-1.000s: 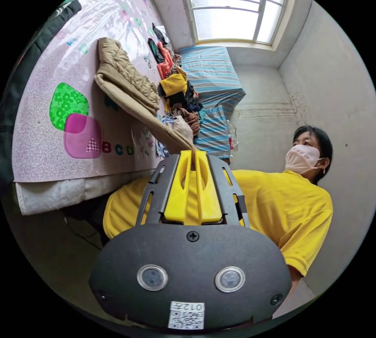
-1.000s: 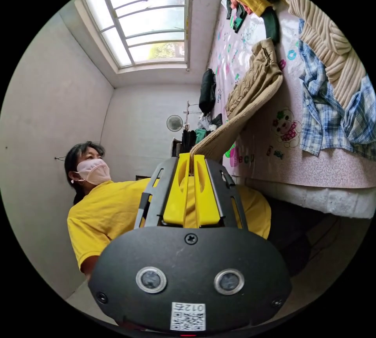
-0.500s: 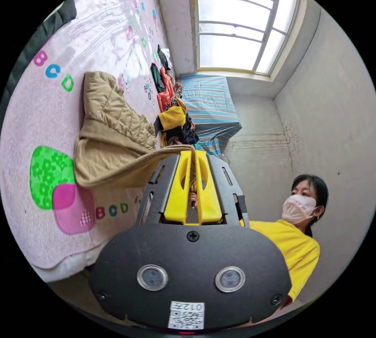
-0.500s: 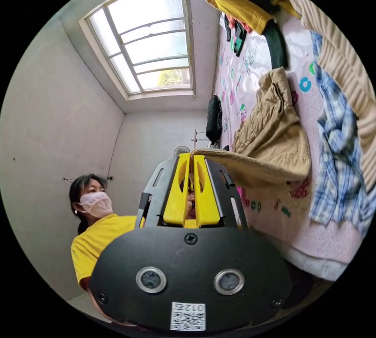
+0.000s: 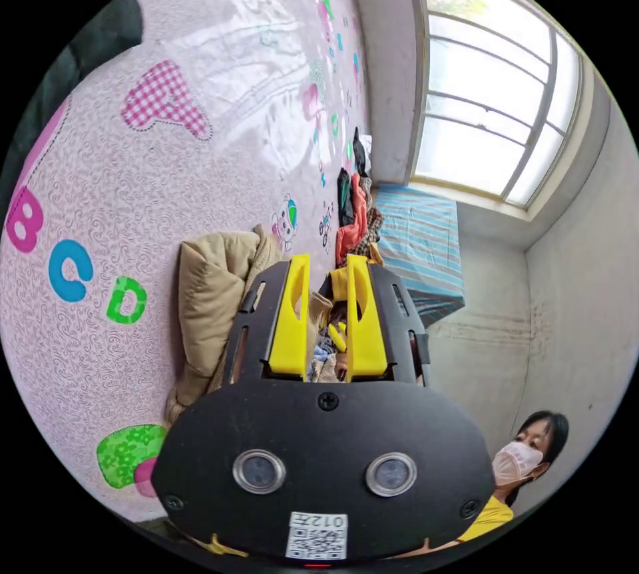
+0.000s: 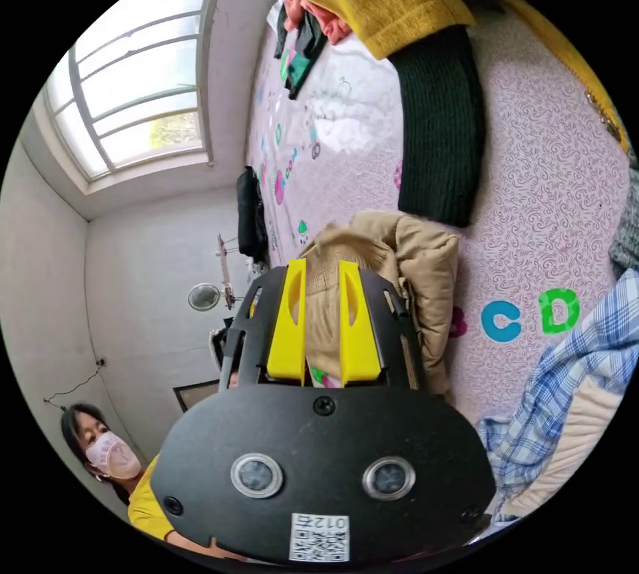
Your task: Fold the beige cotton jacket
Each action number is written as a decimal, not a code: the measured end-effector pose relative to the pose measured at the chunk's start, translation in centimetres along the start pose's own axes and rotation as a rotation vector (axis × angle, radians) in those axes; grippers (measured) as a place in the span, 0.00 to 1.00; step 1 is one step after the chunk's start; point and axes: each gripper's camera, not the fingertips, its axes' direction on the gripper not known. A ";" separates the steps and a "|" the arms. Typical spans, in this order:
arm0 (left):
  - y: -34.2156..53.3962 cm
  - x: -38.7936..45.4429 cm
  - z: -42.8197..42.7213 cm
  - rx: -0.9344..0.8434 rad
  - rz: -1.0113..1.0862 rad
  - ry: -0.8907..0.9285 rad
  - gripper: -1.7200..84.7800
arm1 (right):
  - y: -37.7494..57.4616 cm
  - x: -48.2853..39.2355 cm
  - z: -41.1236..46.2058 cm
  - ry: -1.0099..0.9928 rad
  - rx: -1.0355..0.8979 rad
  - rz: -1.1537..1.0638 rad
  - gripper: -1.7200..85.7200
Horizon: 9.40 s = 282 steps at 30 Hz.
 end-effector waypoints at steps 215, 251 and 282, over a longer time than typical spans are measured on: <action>24.7 4.0 8.8 -0.555 0.723 -1.027 0.02 | 36.1 14.0 34.7 1.103 -0.182 -0.690 0.02; 23.1 0.2 6.3 -0.663 0.599 -0.913 0.03 | 34.5 16.4 26.7 1.083 -0.229 -0.451 0.02; 16.6 -5.3 -0.5 -0.303 0.067 -0.441 0.11 | 11.6 26.8 7.4 0.242 -0.087 -0.250 0.20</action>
